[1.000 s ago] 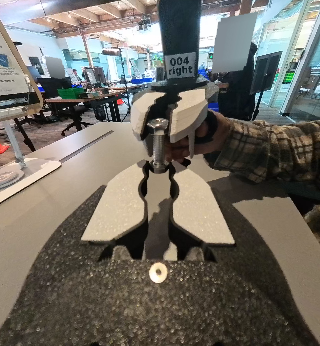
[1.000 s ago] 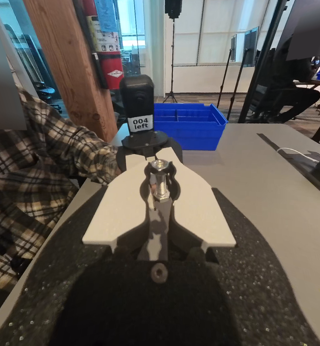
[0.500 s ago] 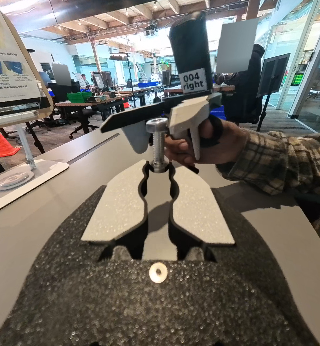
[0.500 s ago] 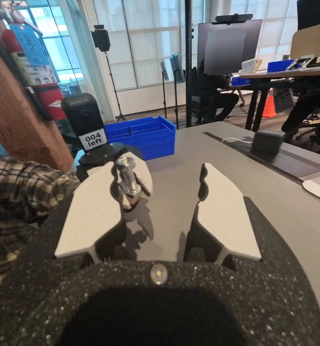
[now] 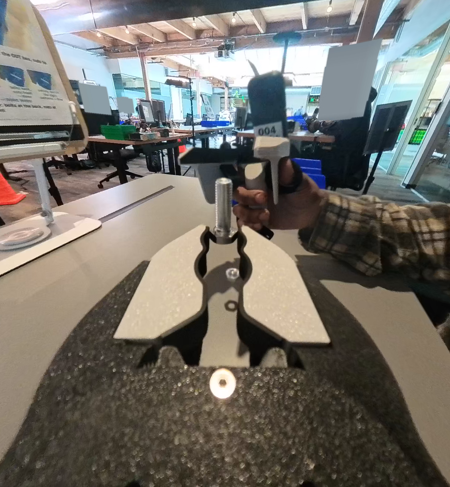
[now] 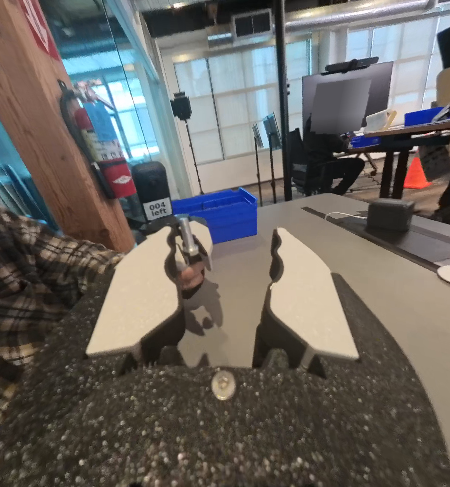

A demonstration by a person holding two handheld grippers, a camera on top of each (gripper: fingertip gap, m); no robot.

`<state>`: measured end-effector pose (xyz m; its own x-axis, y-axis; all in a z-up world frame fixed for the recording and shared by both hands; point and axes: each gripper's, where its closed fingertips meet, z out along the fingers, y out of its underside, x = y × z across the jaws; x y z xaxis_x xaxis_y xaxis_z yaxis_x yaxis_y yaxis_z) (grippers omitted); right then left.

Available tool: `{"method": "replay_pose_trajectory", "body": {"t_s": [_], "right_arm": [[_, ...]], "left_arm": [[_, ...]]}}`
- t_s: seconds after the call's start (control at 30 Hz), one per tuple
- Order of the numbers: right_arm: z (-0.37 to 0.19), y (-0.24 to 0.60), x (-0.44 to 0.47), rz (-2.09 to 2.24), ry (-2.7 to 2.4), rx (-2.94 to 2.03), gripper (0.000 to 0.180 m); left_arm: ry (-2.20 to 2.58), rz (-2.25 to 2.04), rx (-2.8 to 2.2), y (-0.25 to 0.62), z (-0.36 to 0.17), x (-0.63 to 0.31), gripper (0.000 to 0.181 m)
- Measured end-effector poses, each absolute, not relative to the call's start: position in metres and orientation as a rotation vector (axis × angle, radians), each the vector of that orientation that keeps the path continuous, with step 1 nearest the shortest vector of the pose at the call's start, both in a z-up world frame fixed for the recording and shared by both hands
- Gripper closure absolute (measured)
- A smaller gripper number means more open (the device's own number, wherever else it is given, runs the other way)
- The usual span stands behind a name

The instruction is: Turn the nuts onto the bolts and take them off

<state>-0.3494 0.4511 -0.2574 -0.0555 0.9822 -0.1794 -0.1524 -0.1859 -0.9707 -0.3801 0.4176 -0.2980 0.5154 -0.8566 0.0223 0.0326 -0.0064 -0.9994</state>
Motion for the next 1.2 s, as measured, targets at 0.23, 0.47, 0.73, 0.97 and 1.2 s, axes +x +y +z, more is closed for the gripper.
{"method": "replay_pose_trajectory", "body": {"t_s": [0.23, 0.47, 0.73, 0.97, 1.2], "right_arm": [[-0.277, 0.473, -0.323, 1.533, -0.976, -1.262, 0.119], [-0.344, 0.432, -0.29, 1.069, -1.542, -1.536, 0.137], [-0.41, 0.325, -0.211, 0.805, -2.171, -1.734, 0.148], [-0.424, 0.272, -0.173, 0.578, -2.209, -1.832, 0.148], [-0.438, 0.264, -0.18, 0.61, -2.182, -1.901, 0.156]], "left_arm": [[0.737, -0.829, -1.419, 0.425, -0.301, -0.387, 0.161], [0.693, -0.846, -1.442, 0.434, -0.306, -0.398, 0.161], [0.7, -0.827, -1.442, 0.434, -0.305, -0.4, 0.161], [0.72, -0.834, -1.447, 0.431, -0.308, -0.392, 0.161], [0.731, -0.817, -1.432, 0.428, -0.305, -0.388, 0.161]]}}
